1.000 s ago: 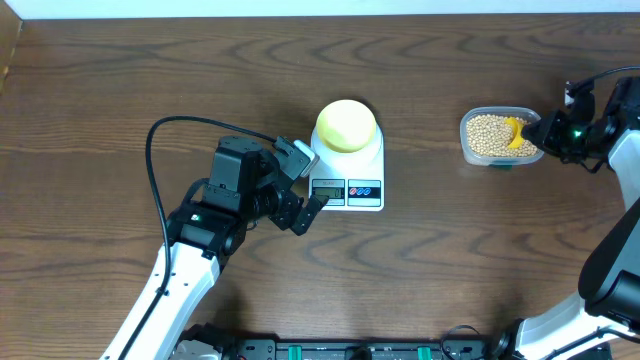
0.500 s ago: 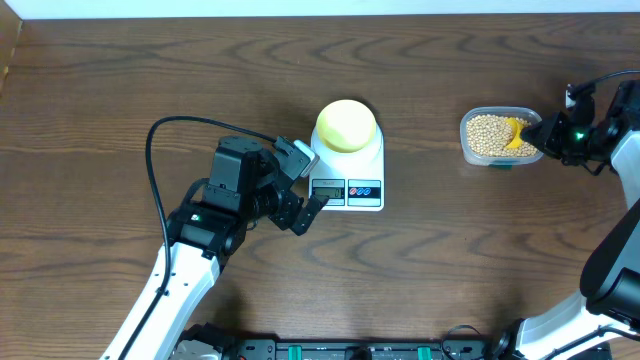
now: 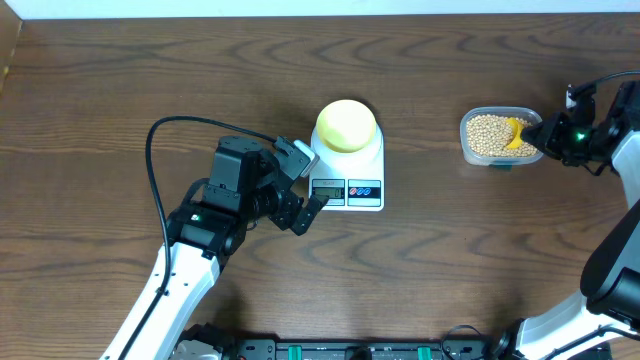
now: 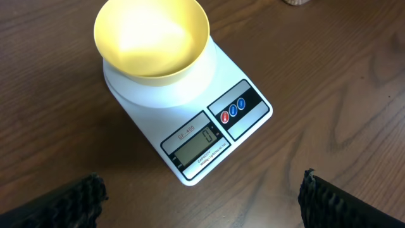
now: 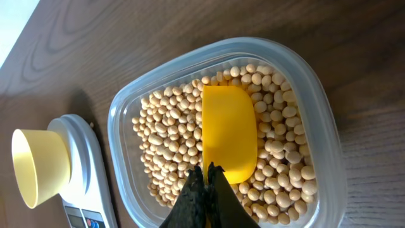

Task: Scoop item into bowl and weigh 50g on scale
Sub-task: 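Dip the yellow scoop into the soybean tub with the right gripper, then lift the filled scoop up out of the soybean tub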

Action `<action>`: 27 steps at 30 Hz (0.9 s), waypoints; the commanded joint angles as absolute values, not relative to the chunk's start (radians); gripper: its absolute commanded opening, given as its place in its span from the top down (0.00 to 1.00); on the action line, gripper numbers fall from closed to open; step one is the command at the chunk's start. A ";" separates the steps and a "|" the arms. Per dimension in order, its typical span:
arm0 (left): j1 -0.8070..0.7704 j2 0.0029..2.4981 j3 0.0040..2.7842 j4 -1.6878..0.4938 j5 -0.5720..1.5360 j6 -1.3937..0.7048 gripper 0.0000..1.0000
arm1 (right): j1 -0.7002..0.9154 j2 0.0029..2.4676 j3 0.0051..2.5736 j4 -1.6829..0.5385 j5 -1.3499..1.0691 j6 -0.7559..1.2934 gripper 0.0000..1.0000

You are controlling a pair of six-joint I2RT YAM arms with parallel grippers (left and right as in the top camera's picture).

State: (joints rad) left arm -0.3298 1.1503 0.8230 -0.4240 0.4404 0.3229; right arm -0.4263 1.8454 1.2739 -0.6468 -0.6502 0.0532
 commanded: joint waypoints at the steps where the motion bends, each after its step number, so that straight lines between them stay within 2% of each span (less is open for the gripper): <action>1: -0.327 1.156 0.808 -0.429 0.453 0.344 0.00 | -0.447 1.864 1.262 -0.656 -0.704 0.066 0.99; 27: -0.327 1.156 0.808 -0.429 0.453 0.344 0.00 | -0.557 1.864 1.262 -0.655 -0.973 0.035 0.99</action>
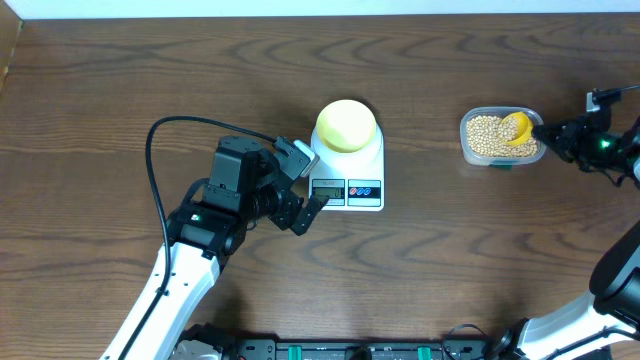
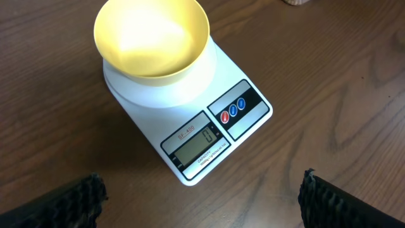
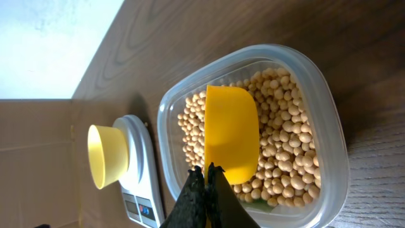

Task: Scoop item into bowl and weigh 50g on scale
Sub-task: 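Lift the filled scoop up out of the soybean tub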

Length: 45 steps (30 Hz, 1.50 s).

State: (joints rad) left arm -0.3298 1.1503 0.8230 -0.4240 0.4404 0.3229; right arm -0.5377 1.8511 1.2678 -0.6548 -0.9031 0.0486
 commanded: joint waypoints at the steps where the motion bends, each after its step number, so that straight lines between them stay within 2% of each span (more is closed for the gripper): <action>1: -0.327 1.156 0.808 -0.429 0.453 0.344 0.00 | -0.561 1.864 1.262 -0.655 -0.979 0.035 0.99; 32: -0.327 1.156 0.808 -0.429 0.453 0.343 0.00 | -0.661 1.864 1.262 -0.669 -1.375 0.056 0.99; 45: -0.327 1.156 0.808 -0.429 0.453 0.344 0.00 | -0.660 1.864 1.262 -0.611 -1.433 0.188 0.99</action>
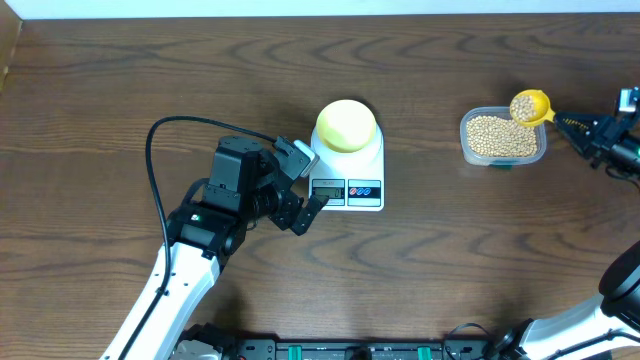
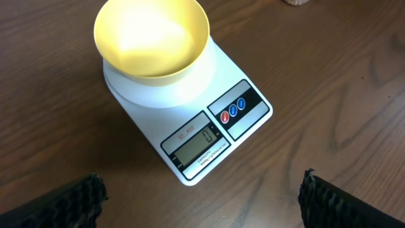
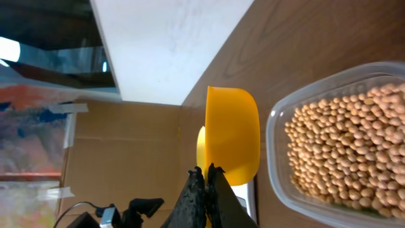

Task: Scoop item into bowl and weigh 50g on scale
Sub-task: 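Lift the filled scoop up out of the soybean tub, then carry the filled scoop left over the yellow bowl on the scale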

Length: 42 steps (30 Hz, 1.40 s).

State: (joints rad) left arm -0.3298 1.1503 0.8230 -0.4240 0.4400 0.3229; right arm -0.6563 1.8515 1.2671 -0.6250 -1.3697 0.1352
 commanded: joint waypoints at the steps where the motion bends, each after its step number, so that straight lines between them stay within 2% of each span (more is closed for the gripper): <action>1: -0.327 1.156 0.808 -0.429 0.453 0.343 0.00 | -0.660 1.864 1.262 -0.606 -1.437 0.189 0.99; 16: -0.327 1.156 0.808 -0.429 0.453 0.344 0.00 | -0.586 1.864 1.262 -0.594 -1.436 0.199 0.99; 35: -0.327 1.156 0.808 -0.429 0.453 0.343 0.00 | -0.330 1.864 1.262 -0.548 -1.353 0.244 0.99; 42: -0.327 1.156 0.808 -0.429 0.453 0.344 0.00 | -0.215 1.864 1.262 -0.460 -1.284 0.327 0.99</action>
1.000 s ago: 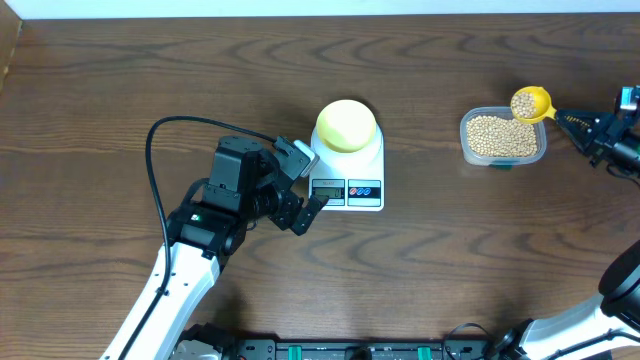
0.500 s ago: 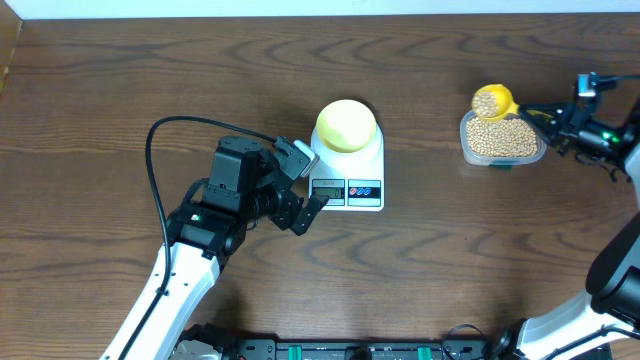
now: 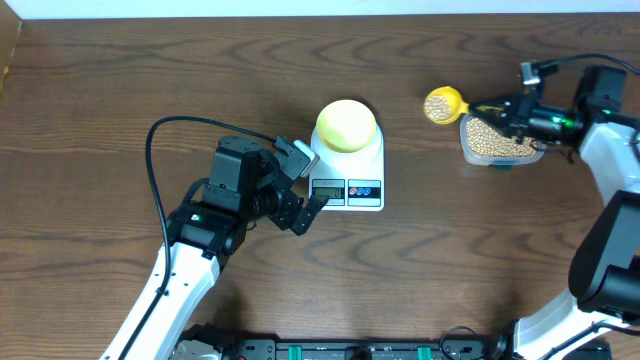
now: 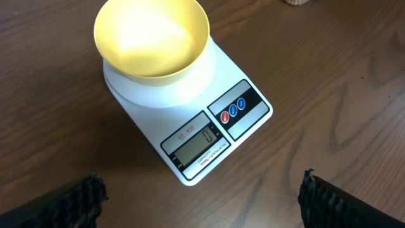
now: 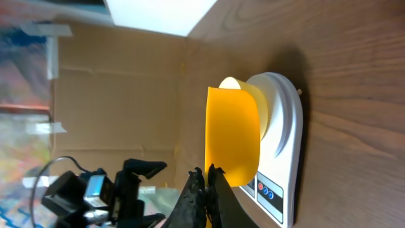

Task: Scoop item into bowl and weigh 50g on scale
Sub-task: 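Carry the filled scoop left over the yellow bowl on the scale, then tilt the scoop to pour soybeans into the yellow bowl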

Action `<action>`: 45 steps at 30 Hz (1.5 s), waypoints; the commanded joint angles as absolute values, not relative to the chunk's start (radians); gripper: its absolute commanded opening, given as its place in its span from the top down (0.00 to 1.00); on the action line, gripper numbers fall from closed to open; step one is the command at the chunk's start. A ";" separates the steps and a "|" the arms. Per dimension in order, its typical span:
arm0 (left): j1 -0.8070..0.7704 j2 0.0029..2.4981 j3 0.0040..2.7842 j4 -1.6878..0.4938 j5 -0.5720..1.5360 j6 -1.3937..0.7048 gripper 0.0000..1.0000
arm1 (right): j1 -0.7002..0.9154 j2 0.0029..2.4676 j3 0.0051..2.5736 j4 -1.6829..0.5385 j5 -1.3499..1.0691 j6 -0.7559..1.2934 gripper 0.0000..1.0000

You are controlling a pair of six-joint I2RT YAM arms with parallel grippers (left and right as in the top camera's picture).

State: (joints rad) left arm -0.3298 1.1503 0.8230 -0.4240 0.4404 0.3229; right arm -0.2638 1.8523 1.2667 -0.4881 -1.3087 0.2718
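An empty yellow bowl [image 3: 346, 125] stands on the white scale [image 3: 362, 192], whose display [image 4: 196, 142] reads 0. My right gripper [image 3: 505, 108] is shut on the handle of a yellow scoop [image 3: 441, 104] filled with soybeans. The scoop hangs above the table between the scale and the clear container of soybeans [image 3: 497, 140]. In the right wrist view the scoop [image 5: 233, 136] shows edge-on in front of the bowl [image 5: 229, 83] and scale [image 5: 285, 145]. My left gripper [image 3: 305, 182] stands open at the scale's front left corner, holding nothing; its fingertips [image 4: 82, 196] frame the scale.
The left arm's black cable [image 3: 160, 150] loops over the table at the left. Bare brown wood [image 3: 450, 260] lies in front of the scale and container. A cardboard wall [image 5: 114, 95] stands beyond the table's left side.
My right gripper has moved left with the filled scoop, from over the container's far right corner to a spot left of the container, nearer the bowl. The left arm has not moved.
The scoop first lay in the soybeans with my right gripper shut on its handle. It was then tilted up in the container, then held full above the container's far edge, and now hangs between container and scale. The scale has read 0 throughout.
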 commanded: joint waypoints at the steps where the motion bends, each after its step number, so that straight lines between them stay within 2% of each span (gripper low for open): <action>1: -0.327 1.156 0.808 -0.429 0.453 0.344 0.00 | -0.196 1.864 1.262 -0.440 -1.276 0.340 0.99; 8: -0.327 1.156 0.808 -0.429 0.453 0.344 0.00 | -0.072 1.864 1.262 -0.291 -1.228 0.424 0.99; 22: -0.327 1.156 0.808 -0.429 0.453 0.343 0.00 | 0.122 1.864 1.262 -0.146 -1.127 0.408 0.99; 31: -0.327 1.156 0.808 -0.429 0.453 0.344 0.00 | 0.152 1.864 1.262 -0.140 -1.089 0.320 0.99; 45: -0.327 1.156 0.808 -0.429 0.453 0.344 0.00 | 0.210 1.864 1.262 -0.153 -1.066 0.028 0.99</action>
